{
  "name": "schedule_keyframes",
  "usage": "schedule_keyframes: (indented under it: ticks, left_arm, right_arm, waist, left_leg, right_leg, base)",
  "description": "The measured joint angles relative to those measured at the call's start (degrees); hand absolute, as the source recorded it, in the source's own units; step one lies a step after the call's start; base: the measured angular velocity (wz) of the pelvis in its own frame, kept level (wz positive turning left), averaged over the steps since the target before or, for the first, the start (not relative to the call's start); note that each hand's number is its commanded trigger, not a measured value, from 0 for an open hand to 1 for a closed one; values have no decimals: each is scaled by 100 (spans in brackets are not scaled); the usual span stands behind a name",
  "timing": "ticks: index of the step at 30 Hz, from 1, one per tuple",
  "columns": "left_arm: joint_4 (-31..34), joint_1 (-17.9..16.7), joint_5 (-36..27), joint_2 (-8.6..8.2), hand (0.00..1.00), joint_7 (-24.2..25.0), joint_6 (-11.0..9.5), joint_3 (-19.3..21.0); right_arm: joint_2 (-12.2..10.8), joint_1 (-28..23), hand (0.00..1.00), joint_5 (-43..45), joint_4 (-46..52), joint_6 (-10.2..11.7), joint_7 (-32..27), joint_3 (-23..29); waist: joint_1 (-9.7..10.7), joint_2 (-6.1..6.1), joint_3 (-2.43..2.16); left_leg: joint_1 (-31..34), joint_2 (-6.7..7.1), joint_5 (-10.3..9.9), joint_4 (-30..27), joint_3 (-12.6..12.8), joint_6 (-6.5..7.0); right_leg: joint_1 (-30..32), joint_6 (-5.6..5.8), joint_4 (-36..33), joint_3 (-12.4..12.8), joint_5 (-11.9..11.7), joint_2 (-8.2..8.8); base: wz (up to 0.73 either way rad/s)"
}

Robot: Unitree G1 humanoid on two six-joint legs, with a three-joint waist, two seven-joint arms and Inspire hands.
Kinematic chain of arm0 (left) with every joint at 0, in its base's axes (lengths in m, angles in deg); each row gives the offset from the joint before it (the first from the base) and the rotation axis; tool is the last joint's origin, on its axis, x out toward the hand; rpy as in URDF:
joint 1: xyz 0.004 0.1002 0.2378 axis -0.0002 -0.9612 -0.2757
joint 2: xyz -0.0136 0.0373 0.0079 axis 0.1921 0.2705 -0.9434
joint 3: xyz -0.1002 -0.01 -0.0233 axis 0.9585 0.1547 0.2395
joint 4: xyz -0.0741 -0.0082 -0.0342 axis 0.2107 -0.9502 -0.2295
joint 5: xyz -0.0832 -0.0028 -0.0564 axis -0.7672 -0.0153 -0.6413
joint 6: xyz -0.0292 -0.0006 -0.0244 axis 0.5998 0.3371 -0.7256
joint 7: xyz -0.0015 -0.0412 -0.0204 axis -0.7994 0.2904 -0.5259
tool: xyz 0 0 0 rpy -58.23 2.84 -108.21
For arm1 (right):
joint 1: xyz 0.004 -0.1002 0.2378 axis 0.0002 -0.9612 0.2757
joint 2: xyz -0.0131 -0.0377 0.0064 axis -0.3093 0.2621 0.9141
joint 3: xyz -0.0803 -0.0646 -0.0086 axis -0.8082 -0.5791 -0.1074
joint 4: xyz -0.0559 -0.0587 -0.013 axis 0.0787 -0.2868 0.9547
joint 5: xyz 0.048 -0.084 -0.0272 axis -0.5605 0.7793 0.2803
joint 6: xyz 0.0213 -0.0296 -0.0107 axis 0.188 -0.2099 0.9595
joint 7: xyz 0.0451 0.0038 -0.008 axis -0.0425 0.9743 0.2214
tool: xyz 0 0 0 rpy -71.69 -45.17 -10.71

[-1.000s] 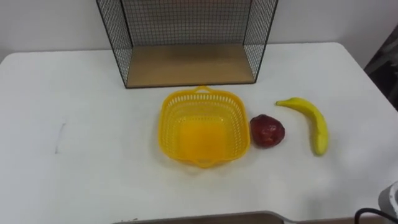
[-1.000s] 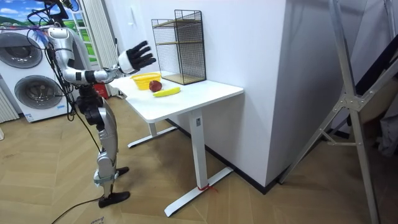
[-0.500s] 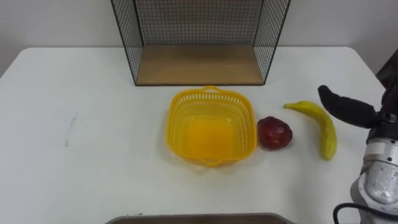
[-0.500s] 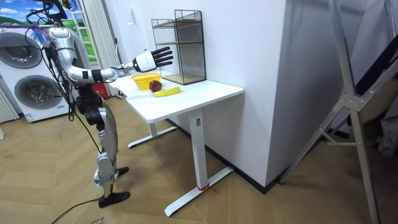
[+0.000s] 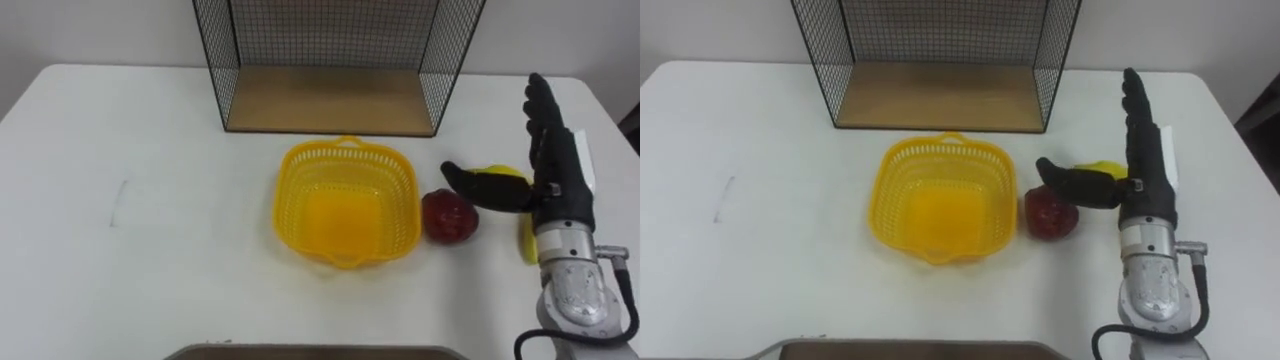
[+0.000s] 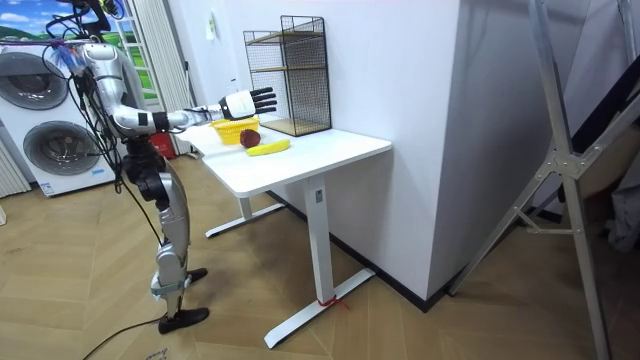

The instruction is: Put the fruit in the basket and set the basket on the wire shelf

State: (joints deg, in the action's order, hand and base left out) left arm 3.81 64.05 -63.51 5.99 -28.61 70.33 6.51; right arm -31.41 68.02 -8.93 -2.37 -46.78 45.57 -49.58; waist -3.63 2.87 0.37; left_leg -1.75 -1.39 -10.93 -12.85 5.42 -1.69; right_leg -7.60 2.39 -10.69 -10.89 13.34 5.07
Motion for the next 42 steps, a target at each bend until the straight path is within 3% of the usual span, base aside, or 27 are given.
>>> schedule_keyframes:
  ticks: [10,16,42]
  left_arm:
    - [-27,1,173,7,0,-1,-12,5]
    - [-43,-17,225,24,0,1,-12,5]
    - [-49,-40,226,23,0,125,-7,2]
  right_arm:
    - [-31,-1,0,562,-591,1,93,4]
    - [-49,-2,0,653,-755,2,182,2]
    - [-129,-2,0,658,-1097,-8,534,-1]
  waist:
    - [3,-51,6]
    - [4,-17,26]
    - [8,62,10]
  left_leg:
    - [-6,0,0,-76,-81,0]
    - [-58,2,0,-70,-78,1]
    - [-92,2,0,-86,-73,1]
  right_leg:
    - [-79,-14,-9,-63,-9,-4]
    - [-141,-10,13,-47,-19,-6]
    - [-174,-10,8,-21,-19,-7]
  base:
    - [4]
    - [0]
    - [0]
